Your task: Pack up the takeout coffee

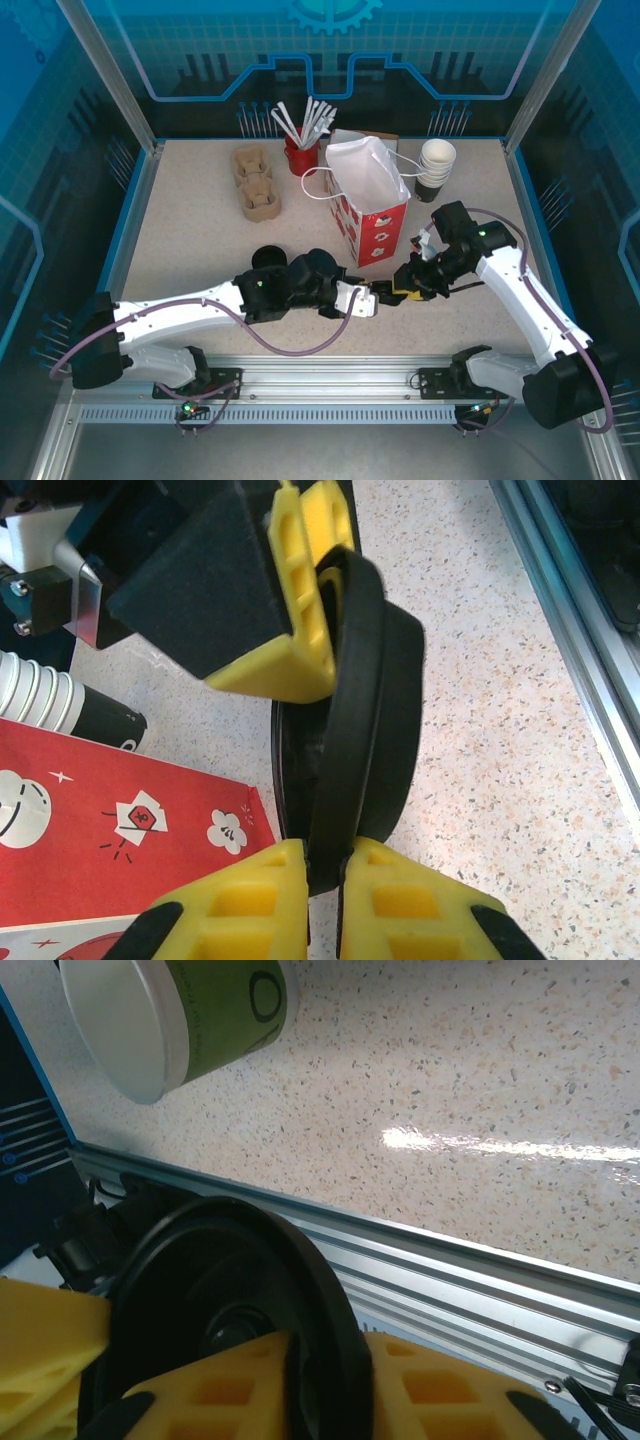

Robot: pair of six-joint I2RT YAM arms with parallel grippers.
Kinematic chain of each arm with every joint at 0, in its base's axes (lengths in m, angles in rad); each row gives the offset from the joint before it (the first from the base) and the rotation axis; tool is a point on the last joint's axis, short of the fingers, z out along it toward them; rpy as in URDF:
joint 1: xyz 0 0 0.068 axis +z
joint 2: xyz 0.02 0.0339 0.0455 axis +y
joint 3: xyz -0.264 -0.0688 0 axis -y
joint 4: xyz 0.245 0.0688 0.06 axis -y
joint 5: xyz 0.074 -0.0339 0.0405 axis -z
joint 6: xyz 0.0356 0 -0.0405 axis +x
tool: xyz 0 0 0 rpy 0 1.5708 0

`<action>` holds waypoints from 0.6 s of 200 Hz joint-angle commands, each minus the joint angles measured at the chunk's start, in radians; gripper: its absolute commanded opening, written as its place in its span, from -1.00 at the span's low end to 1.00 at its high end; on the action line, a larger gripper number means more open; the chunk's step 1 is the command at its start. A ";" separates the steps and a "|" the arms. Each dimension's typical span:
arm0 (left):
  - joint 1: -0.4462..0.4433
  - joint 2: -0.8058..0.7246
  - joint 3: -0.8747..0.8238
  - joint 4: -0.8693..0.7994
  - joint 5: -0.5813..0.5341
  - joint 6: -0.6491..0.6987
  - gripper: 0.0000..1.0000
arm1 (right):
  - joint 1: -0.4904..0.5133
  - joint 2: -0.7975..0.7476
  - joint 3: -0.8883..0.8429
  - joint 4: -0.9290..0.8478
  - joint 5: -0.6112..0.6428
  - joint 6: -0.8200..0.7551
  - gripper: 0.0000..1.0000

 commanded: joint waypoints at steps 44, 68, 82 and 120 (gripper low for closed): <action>0.002 -0.050 0.014 0.013 0.033 -0.159 -0.83 | -0.057 -0.103 0.076 0.040 0.046 0.013 0.00; 0.014 -0.079 0.000 0.015 0.034 -0.221 -0.83 | -0.096 -0.148 0.093 0.049 0.079 0.005 0.02; 0.026 -0.096 -0.005 0.006 0.041 -0.259 -0.84 | -0.108 -0.178 0.102 0.064 0.094 -0.007 0.02; 0.066 -0.153 -0.020 -0.030 0.073 -0.376 -0.83 | -0.114 -0.282 0.067 0.183 0.080 -0.029 0.04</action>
